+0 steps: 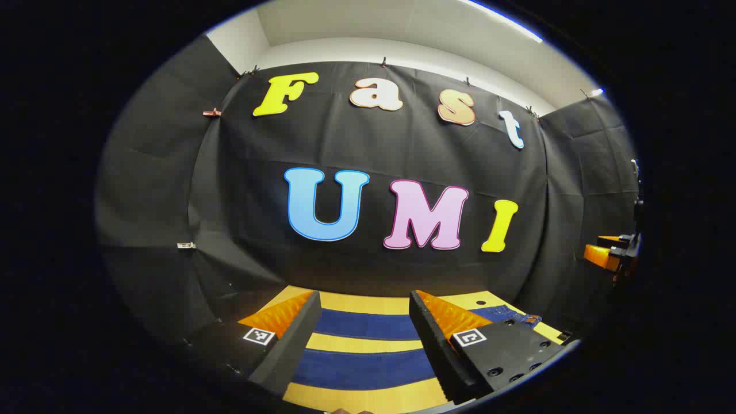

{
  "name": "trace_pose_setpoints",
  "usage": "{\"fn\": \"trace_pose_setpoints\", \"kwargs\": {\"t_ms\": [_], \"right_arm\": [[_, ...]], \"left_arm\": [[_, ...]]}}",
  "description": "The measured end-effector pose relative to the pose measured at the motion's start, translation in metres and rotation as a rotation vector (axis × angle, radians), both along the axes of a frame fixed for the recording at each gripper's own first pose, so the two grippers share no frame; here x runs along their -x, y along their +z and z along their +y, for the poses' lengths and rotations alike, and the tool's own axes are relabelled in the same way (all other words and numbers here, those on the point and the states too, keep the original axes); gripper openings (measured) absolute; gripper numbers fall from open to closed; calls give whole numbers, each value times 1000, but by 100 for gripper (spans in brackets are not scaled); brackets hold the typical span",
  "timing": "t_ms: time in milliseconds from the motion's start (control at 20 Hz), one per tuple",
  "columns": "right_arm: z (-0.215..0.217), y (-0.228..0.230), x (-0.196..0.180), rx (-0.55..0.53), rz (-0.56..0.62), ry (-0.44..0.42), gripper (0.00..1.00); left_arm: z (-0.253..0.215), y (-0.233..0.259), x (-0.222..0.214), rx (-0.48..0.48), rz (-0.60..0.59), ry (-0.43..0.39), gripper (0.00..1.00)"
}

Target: Grasp the waist and the cuffs of the jeans and fold them to make the two legs overlap; first hold the waist and fold one-third of the jeans toward the cuffs, then hold the cuffs and fold the remaining one-third in the same direction to finish folding.

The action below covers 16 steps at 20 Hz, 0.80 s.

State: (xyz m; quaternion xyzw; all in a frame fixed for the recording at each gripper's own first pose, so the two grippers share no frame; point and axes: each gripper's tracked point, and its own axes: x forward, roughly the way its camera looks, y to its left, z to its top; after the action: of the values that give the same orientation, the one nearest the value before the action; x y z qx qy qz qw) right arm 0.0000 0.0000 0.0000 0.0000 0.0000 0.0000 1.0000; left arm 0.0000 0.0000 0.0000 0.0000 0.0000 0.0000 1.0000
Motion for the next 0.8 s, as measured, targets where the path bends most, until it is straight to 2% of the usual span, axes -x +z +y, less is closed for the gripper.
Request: {"fn": "trace_pose_setpoints", "kwargs": {"t_ms": [600,800], "right_arm": [[1,-8,-7,3,24,-4,97],[3,-9,-7,18,20,10,97]], "left_arm": [[10,-12,4,-54,37,-14,96],[6,-26,8,-34,72,-58,96]]}}
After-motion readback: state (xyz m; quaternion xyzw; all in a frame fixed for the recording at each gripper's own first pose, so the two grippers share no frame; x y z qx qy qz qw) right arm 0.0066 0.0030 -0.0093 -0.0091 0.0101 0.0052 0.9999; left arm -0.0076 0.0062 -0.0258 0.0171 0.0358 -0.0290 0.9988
